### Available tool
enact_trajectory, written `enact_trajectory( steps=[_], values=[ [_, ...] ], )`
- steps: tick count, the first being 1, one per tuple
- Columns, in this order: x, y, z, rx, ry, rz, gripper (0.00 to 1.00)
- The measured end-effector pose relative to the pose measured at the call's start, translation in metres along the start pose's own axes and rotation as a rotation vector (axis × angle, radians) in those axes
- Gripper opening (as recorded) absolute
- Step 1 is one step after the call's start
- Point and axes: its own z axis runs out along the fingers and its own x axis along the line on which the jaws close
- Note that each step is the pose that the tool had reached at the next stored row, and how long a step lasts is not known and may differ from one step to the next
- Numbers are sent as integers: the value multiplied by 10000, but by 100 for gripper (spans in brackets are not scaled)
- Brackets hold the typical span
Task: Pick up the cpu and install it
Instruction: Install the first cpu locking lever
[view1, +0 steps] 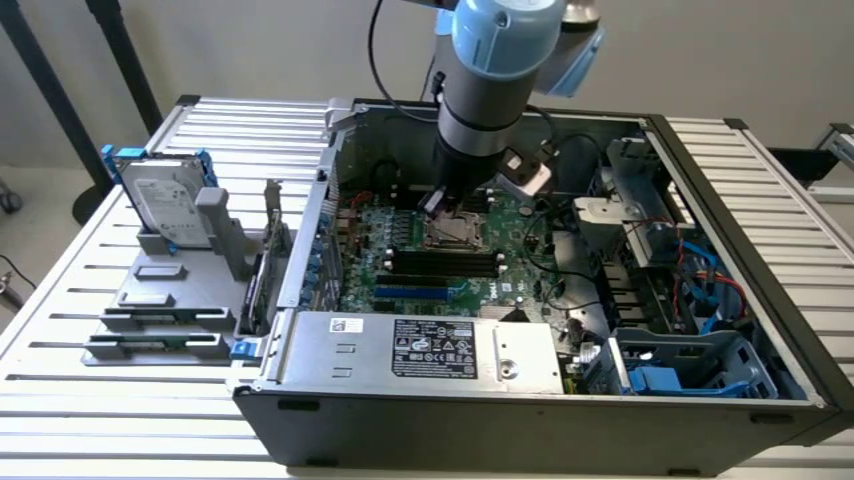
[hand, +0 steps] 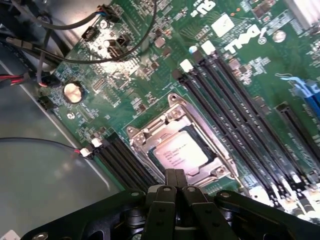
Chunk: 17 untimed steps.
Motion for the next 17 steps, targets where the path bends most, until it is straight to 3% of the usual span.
enact_trajectory(
  steps=[9,17],
  values=[
    [-230,-25,-145,0,1,0,11],
    [-355,32,-353,31,-18,14,11]
  ],
)
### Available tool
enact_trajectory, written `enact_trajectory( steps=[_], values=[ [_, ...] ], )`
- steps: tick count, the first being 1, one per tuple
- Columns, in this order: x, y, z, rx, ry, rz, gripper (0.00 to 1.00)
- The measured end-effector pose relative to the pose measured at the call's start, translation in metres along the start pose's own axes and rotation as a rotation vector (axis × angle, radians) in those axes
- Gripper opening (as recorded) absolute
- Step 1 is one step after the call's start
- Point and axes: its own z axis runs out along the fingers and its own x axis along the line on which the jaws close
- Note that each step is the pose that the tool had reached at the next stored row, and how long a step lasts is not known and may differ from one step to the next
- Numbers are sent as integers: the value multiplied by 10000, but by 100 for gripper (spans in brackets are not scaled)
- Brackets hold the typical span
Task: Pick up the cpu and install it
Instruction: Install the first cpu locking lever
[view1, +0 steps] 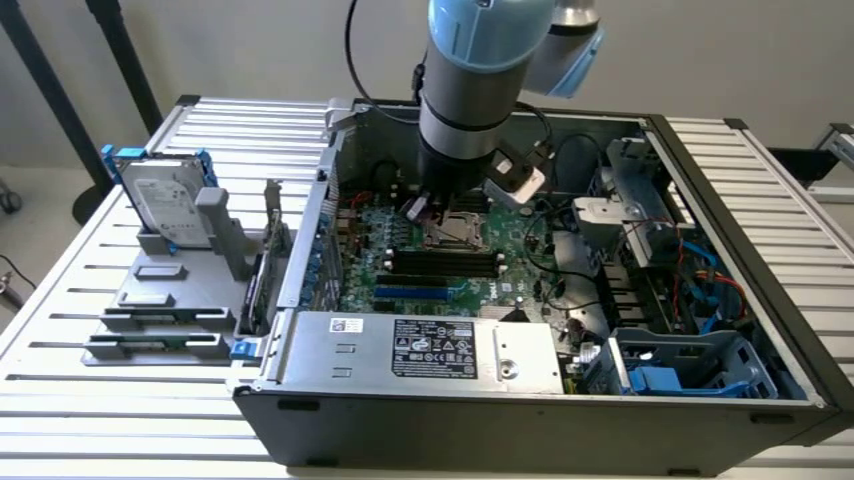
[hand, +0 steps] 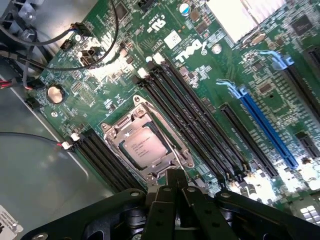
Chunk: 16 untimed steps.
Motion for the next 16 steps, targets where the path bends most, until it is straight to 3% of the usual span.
enact_trajectory(
  steps=[3,8,16],
  values=[
    [-71,27,-27,2,-2,3,11],
    [-127,-3,-23,3,-3,2,11],
    [-163,-11,73,0,-2,1,11]
  ],
)
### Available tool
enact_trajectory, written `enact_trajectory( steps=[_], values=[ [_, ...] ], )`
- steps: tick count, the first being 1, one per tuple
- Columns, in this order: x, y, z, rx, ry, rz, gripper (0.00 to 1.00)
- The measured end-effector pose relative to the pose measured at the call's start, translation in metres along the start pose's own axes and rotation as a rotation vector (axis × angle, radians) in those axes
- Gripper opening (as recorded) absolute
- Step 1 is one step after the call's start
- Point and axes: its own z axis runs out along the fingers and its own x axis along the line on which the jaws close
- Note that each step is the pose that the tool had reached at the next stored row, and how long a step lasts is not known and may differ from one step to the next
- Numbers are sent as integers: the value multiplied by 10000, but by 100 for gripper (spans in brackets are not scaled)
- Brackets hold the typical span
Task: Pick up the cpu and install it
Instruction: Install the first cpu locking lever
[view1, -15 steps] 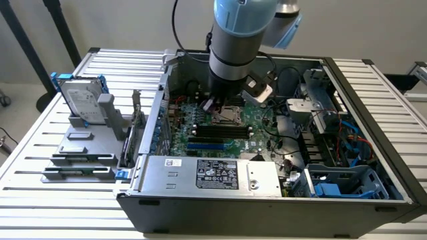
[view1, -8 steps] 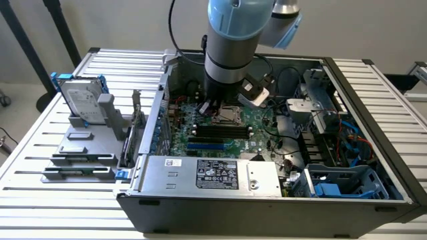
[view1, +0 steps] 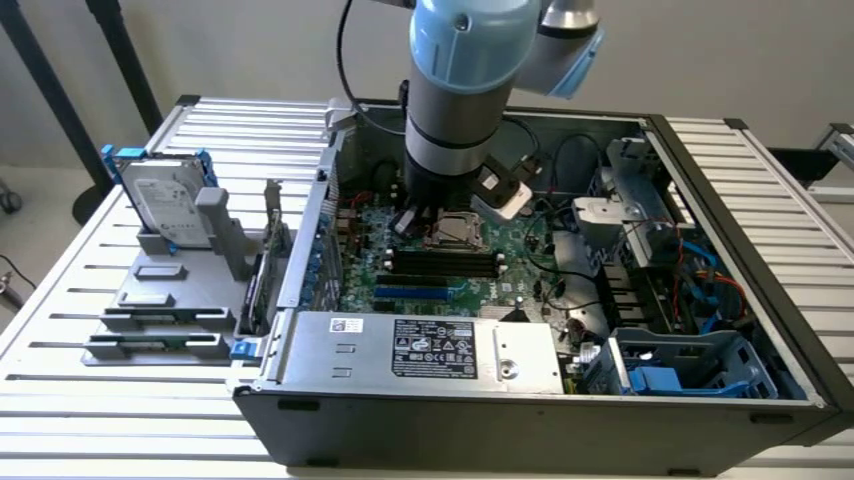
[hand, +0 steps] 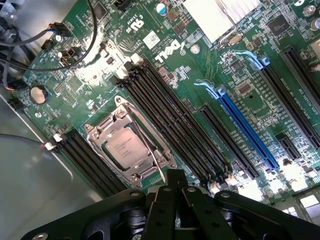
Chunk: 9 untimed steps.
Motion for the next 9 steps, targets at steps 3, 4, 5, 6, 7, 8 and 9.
enact_trajectory(
  steps=[3,4,5,6,7,8,9],
  values=[
    [2,-20,41,-4,1,-1,11],
    [2,-29,56,-5,5,-3,11],
    [-1,-38,71,-4,7,-4,11],
    [-7,-47,83,-5,8,-3,11],
    [-13,-53,96,-6,6,-3,11],
    [-20,-58,110,-7,5,-3,11],
    [-26,-62,125,-8,7,-3,11]
  ],
)
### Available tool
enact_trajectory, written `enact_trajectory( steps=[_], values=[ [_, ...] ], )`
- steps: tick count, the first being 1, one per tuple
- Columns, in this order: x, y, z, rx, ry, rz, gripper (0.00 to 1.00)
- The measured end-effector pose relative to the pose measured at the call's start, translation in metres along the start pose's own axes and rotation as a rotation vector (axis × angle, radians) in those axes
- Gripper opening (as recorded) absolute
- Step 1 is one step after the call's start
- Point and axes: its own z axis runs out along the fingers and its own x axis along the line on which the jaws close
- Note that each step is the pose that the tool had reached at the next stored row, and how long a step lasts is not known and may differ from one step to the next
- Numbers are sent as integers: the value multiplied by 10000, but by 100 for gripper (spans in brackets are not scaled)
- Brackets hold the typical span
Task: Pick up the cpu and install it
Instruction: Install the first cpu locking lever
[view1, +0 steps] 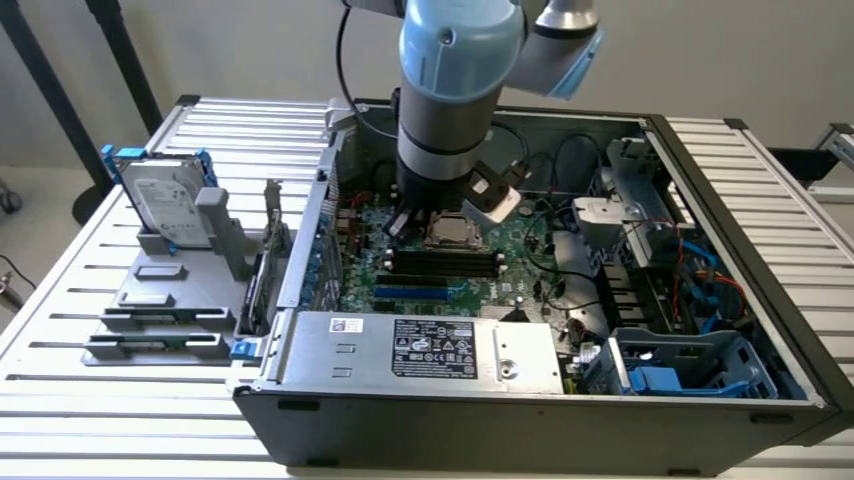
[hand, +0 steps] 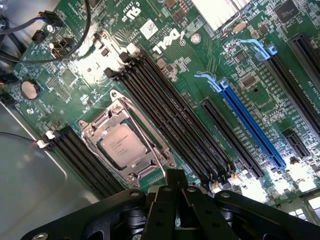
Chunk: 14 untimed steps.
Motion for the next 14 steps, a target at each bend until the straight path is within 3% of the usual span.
enact_trajectory(
  steps=[14],
  values=[
    [-46,-48,205,-64,51,-35,11]
  ],
)
